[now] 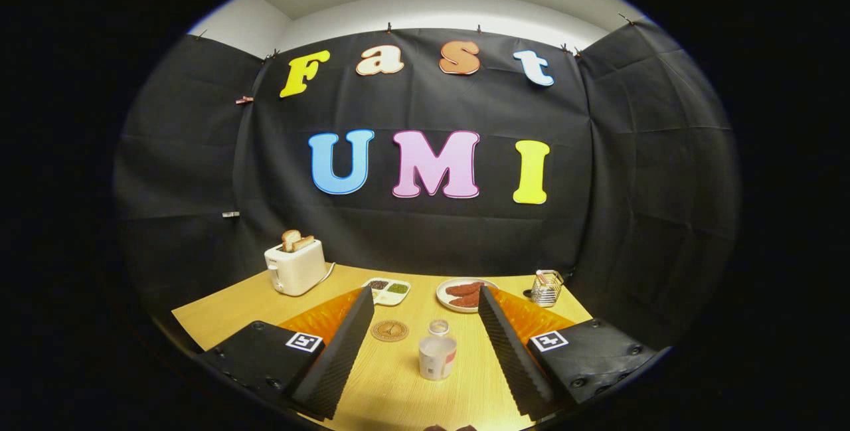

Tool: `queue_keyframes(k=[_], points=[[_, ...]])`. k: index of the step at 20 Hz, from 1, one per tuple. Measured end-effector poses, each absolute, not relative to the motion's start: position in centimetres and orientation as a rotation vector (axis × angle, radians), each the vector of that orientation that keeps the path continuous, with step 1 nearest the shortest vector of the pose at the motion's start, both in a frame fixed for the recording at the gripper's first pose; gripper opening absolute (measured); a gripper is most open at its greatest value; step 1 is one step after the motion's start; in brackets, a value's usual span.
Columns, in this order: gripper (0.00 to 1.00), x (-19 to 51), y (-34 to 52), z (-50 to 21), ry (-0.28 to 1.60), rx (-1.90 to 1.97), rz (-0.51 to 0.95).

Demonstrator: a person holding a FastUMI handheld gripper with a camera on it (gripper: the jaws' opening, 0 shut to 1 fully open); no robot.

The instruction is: Take the bottle from table, then pour the juice into the cup, finally place the bottle on the coaster

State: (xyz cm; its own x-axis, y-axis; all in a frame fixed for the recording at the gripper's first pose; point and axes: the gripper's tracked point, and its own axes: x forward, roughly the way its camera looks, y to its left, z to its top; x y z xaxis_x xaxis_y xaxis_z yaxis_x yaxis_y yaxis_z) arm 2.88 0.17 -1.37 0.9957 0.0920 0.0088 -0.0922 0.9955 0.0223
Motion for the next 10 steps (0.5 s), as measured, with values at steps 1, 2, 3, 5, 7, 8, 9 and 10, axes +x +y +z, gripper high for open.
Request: queue_keyframes(k=[1, 2, 3, 5, 7, 8, 9, 10], points=[[0.97, 3.2, 0.0, -1.5, -0.012, 0.014, 0.092], [0.97, 3.7, -0.1, -1.9, -0.009, 0.009, 0.093], [0.97, 4.1, -0.2, -2.2, -0.006, 0.015, 0.098], [0.97, 4.9, -0.3, -2.5, -0.010, 0.035, 0.108], [0.97, 6.0, -0.7, -3.5, -0.012, 0.032, 0.115], [0.97, 6.5, -0.8, -4.1, -0.006, 0.029, 0.121], [0.97, 6.9, -1.0, -4.6, -0.004, 0.031, 0.125], [0.97, 7.4, -1.3, -4.9, -0.005, 0.037, 0.129]])
